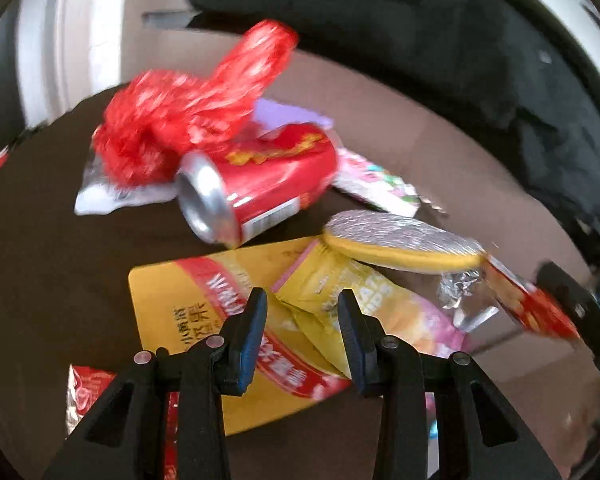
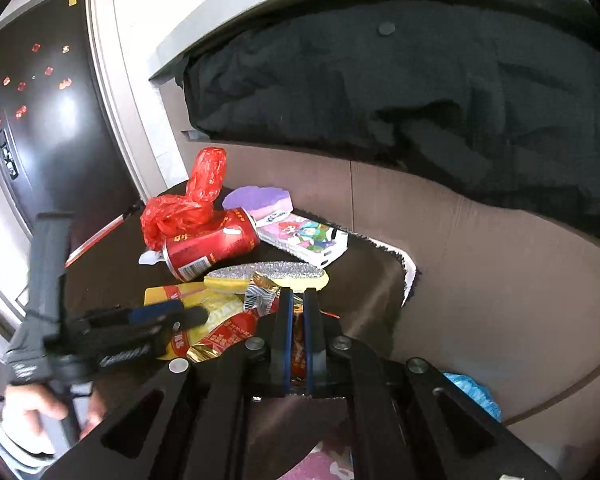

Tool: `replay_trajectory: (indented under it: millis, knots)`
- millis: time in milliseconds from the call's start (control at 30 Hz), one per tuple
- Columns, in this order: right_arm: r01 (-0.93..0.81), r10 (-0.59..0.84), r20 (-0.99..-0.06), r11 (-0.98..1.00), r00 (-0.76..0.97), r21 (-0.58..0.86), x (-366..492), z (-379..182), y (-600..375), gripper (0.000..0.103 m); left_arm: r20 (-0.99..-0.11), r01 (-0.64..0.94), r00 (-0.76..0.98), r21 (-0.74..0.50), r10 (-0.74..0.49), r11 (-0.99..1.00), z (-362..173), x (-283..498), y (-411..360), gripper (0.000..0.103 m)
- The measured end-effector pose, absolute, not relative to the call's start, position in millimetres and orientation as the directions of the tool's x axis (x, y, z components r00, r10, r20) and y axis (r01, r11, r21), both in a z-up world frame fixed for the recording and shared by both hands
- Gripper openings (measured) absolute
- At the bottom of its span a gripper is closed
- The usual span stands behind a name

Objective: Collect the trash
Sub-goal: 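Grasp a red snack wrapper with the left gripper while the right grasps a yellow strip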

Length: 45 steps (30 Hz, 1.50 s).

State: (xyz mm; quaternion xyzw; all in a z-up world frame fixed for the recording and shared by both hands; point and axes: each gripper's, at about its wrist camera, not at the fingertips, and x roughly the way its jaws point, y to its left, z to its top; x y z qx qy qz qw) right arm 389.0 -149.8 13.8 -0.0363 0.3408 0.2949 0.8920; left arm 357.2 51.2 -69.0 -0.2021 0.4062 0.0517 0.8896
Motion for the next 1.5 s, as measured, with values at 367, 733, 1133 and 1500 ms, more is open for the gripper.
replay_trajectory:
  millis: [367, 733, 1133, 1500]
  knots:
    - [-0.613, 0.555, -0.673, 0.767, 0.489, 0.188, 400.2, -26.8, -131.6, 0.010, -0.730, -0.198, 0.674, -0.326, -0.113, 0.924, -71.5, 377.6, 53.1, 0.017]
    - [-0.622, 0.570, -0.637, 0.763, 0.519, 0.177, 398.3, -11.1, -141.7, 0.025, -0.665, -0.152, 0.747, -0.182, -0.008, 0.971, -32.2, 336.2, 94.9, 0.000]
    - [-0.611, 0.553, -0.655, 0.773, 0.516, 0.171, 388.5, -12.8, -152.6, 0.027, -0.663, -0.086, 0.743, -0.225, -0.088, 0.971, -31.8, 334.9, 77.7, 0.000]
    - [-0.665, 0.527, -0.667, 0.744, 0.526, 0.065, 383.5, -7.9, -127.2, 0.027, -0.686, -0.022, 0.700, -0.298, -0.198, 0.954, -39.8, 340.7, 84.1, 0.005]
